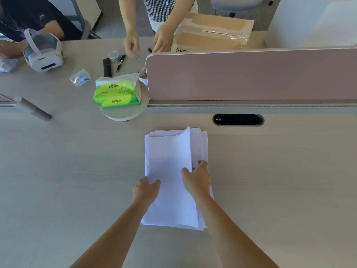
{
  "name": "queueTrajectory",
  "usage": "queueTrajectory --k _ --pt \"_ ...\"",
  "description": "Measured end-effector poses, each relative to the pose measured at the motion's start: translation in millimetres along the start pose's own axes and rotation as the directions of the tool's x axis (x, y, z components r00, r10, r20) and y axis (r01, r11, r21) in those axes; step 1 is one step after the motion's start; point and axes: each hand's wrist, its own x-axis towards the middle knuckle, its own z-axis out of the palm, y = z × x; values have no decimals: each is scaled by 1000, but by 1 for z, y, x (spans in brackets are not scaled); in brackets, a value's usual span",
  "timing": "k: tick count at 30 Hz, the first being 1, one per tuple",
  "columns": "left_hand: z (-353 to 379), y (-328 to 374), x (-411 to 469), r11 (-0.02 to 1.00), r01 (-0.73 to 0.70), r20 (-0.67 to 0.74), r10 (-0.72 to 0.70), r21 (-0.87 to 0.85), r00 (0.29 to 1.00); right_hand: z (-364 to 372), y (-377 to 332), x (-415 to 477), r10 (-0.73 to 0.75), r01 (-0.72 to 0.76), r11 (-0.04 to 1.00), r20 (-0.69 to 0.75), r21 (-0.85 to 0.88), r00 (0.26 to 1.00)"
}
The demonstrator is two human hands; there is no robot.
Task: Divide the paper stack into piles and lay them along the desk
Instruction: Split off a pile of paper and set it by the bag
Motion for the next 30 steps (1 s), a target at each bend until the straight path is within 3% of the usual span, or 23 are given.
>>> queueTrajectory --k 2,4,11,14,18,21,25,30 --pt "1 0 0 1000 8 4 -8 -14 1000 -4 -1 3 80 -100 984 135 149 988" --pt "1 0 0 1000 12 -3 -12 -22 1000 -4 2 6 110 -146 980 245 136 963" --pt "-18 0 11 998 33 27 -31 -59 999 -26 4 10 17 -84 971 288 224 958" --pt "-47 3 11 966 41 26 -35 -255 999 -45 -4 -1 -39 -78 950 362 303 931" --pt "-94 9 -17 822 -50 126 146 -567 981 -66 -23 -33 -183 -59 900 496 432 849" --pt "-129 4 -46 732 -94 125 238 -674 963 -60 -42 -62 -313 52 887 513 459 799" --pt "-171 -28 -68 734 -381 -130 376 -563 917 -28 -71 -114 -499 341 855 440 391 747" --pt "-215 -87 -88 615 -406 -357 208 -676 911 35 -81 -191 -674 615 736 391 282 626"
